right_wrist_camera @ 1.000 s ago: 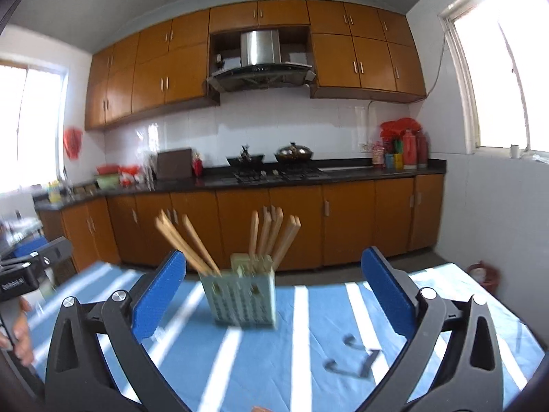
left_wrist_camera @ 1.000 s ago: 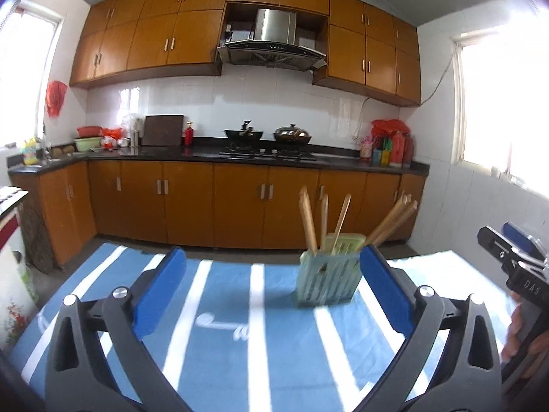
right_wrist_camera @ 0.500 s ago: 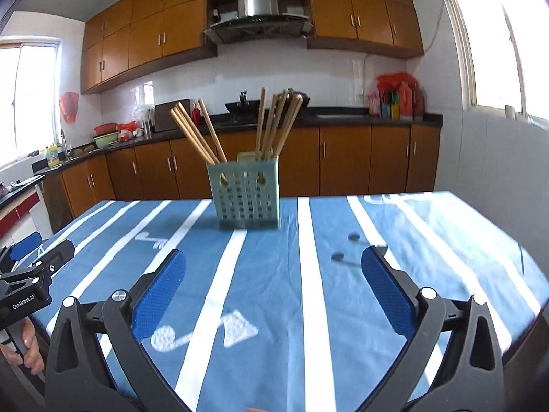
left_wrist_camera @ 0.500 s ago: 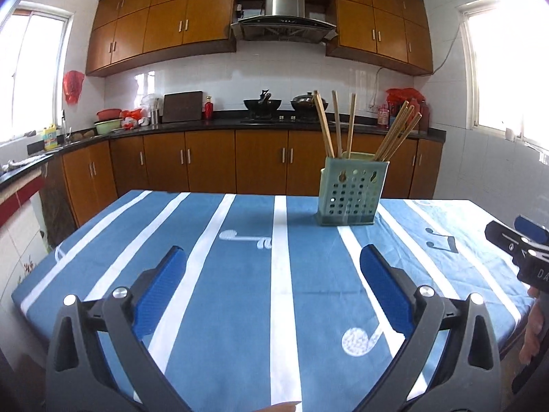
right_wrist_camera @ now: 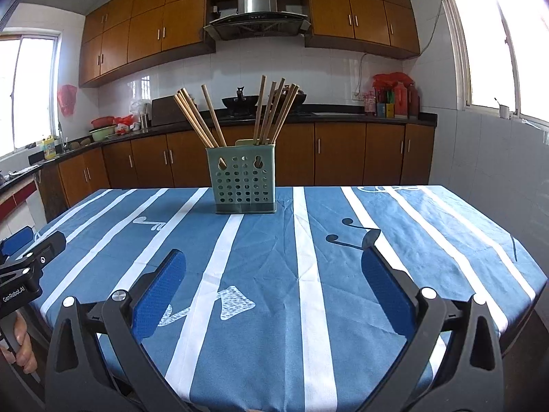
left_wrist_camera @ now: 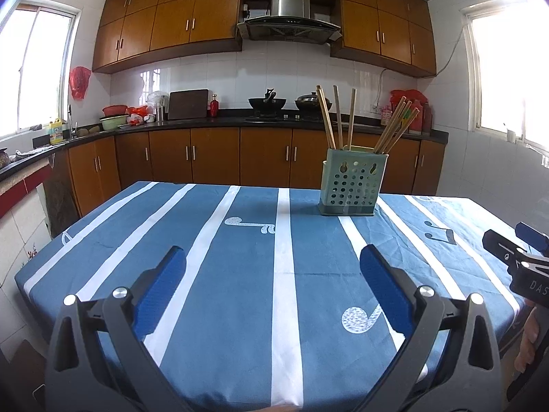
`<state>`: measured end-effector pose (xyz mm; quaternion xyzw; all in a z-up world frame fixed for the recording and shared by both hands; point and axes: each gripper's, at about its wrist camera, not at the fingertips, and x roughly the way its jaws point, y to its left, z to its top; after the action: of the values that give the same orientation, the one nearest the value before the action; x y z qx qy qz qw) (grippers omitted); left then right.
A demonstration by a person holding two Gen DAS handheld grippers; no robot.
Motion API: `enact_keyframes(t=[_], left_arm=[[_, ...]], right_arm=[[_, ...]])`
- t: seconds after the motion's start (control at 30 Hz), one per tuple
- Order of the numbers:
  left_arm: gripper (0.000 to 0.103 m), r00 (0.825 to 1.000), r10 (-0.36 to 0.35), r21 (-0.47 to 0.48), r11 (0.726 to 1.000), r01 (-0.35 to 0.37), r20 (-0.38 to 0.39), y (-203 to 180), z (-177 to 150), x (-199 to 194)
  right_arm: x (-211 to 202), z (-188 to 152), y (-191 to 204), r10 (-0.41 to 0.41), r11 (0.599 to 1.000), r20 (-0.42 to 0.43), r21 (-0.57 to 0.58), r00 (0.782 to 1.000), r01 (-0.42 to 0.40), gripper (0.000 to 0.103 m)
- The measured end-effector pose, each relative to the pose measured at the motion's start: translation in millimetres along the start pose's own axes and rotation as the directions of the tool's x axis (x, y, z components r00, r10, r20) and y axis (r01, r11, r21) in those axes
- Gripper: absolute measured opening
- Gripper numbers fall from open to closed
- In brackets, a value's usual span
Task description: Organize utensils
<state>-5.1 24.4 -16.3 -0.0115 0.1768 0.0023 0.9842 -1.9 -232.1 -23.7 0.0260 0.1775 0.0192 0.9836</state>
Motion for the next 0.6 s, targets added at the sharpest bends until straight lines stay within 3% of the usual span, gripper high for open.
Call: enact_keyframes(t=[0.6], left_arm=[[0.099, 1.0, -0.001, 0.016, 1.0, 0.001, -0.028, -7.8, -2.4, 5.5]], right_arm=[[0.1, -2.8, -3.4, -0.006, 1.0, -0.011, 0.018, 1.0, 0.006, 0.101]])
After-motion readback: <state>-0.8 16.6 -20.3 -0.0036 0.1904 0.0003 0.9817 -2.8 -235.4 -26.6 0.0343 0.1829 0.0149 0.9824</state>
